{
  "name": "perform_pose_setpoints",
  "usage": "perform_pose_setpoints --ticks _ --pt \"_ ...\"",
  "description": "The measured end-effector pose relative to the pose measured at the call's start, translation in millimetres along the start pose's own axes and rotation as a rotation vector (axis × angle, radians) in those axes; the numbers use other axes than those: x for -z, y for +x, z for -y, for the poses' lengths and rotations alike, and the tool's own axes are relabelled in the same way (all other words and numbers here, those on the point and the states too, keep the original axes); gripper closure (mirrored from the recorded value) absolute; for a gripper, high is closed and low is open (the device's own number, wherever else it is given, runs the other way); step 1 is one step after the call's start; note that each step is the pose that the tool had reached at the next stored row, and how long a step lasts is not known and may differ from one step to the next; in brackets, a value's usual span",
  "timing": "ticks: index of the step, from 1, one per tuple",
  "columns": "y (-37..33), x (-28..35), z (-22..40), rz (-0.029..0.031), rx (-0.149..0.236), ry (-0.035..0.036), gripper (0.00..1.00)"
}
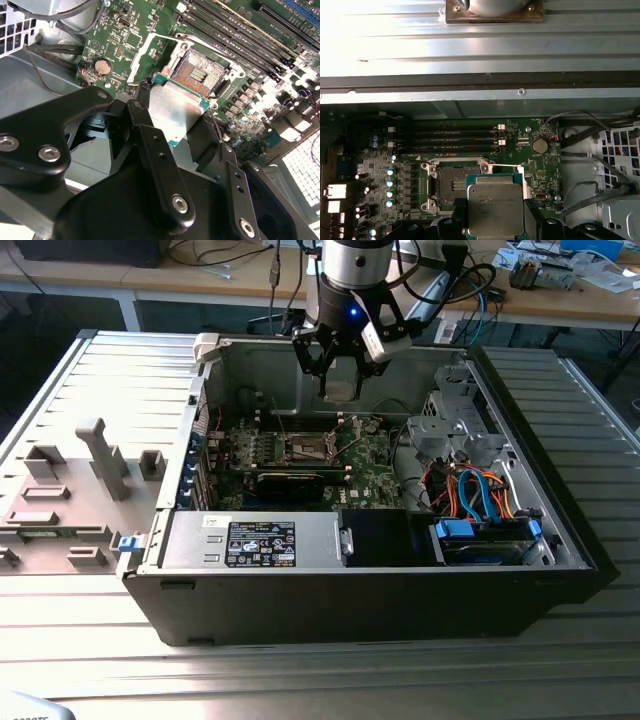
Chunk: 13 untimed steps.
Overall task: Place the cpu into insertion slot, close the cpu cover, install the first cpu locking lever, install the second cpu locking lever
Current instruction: 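Place the cpu into insertion slot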
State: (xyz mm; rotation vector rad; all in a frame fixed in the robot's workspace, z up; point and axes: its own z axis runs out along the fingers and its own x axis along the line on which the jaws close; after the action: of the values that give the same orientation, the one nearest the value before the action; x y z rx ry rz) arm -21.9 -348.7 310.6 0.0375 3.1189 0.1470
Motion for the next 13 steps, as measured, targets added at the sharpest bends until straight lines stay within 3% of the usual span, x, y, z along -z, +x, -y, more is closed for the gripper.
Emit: perform_pose_setpoints --ticks 13 --pt "0.0 -2.6 0.2 0.0 0.0 -0.0001 0.46"
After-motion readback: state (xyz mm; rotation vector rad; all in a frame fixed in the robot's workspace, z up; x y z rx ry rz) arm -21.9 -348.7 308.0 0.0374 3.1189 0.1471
